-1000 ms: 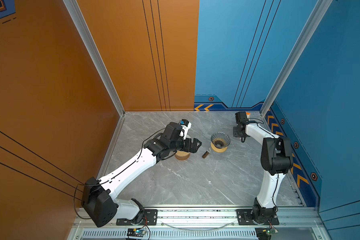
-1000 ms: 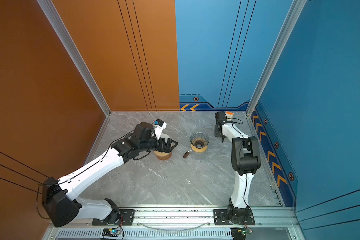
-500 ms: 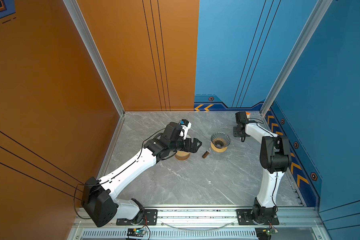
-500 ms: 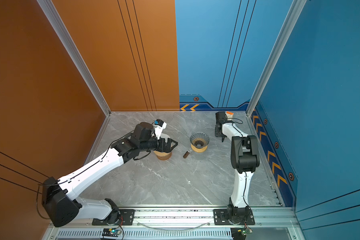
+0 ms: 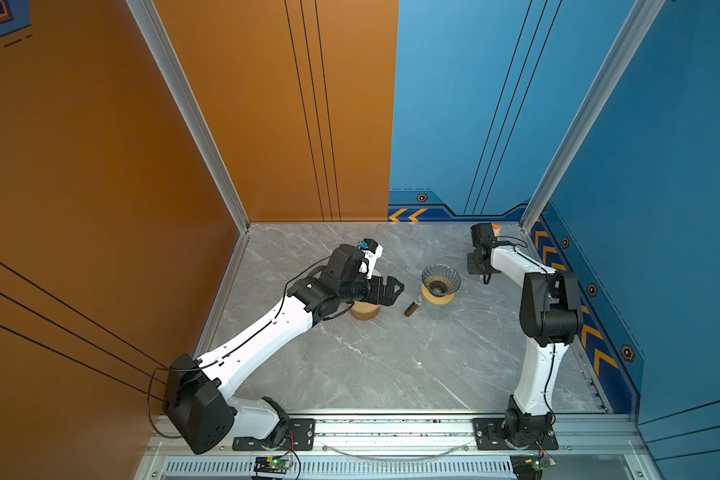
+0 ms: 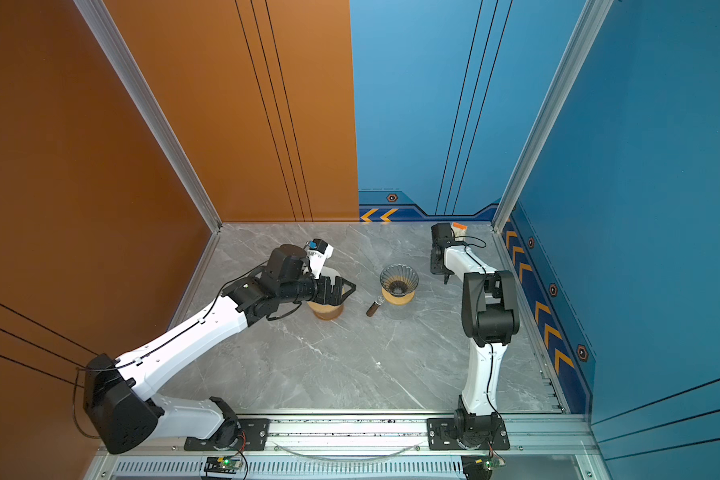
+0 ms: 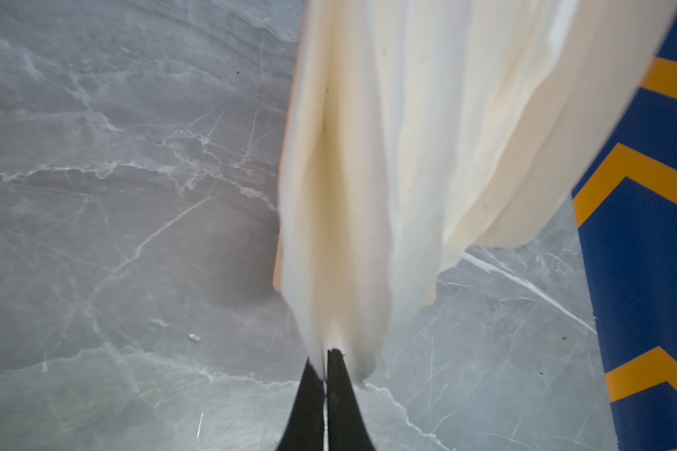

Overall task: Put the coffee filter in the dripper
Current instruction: 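Pinch the front white paper filter in the pack with the right gripper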

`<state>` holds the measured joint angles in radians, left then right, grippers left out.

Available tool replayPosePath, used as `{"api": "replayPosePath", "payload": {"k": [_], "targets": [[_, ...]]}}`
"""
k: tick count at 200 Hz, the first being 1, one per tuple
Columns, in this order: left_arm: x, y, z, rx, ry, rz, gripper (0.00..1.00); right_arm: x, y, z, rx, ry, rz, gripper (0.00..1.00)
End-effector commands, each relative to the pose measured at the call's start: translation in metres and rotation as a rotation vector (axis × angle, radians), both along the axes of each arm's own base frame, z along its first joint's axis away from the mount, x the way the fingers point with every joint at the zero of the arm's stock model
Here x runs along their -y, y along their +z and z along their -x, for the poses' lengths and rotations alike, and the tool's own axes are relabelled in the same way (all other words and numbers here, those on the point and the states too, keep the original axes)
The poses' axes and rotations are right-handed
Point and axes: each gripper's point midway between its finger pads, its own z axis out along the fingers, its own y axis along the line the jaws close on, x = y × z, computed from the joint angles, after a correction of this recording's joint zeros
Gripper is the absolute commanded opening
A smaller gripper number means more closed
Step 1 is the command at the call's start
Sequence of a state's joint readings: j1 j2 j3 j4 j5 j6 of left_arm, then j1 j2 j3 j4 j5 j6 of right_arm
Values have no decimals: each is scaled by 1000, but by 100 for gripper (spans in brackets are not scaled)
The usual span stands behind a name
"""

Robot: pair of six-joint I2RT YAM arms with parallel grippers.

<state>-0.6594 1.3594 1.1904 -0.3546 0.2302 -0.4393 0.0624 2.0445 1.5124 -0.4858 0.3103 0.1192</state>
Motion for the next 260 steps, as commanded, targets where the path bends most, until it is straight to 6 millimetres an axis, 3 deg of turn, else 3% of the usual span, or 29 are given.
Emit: {"api": "replayPosePath", "payload": {"k": [1, 99, 211, 260], "targets": [[5, 5, -3, -2, -12, 25, 98, -2, 22, 4, 39, -2, -21, 0], [7, -1, -4, -16, -17, 24, 98, -6, 15, 11, 3, -10, -45, 0], [7, -2, -5, -15, -14, 22, 98, -24, 28, 15, 25, 22, -25, 17], [8, -3, -5, -19, -16, 22, 98, -17, 21, 5, 29, -1, 11, 23]]}}
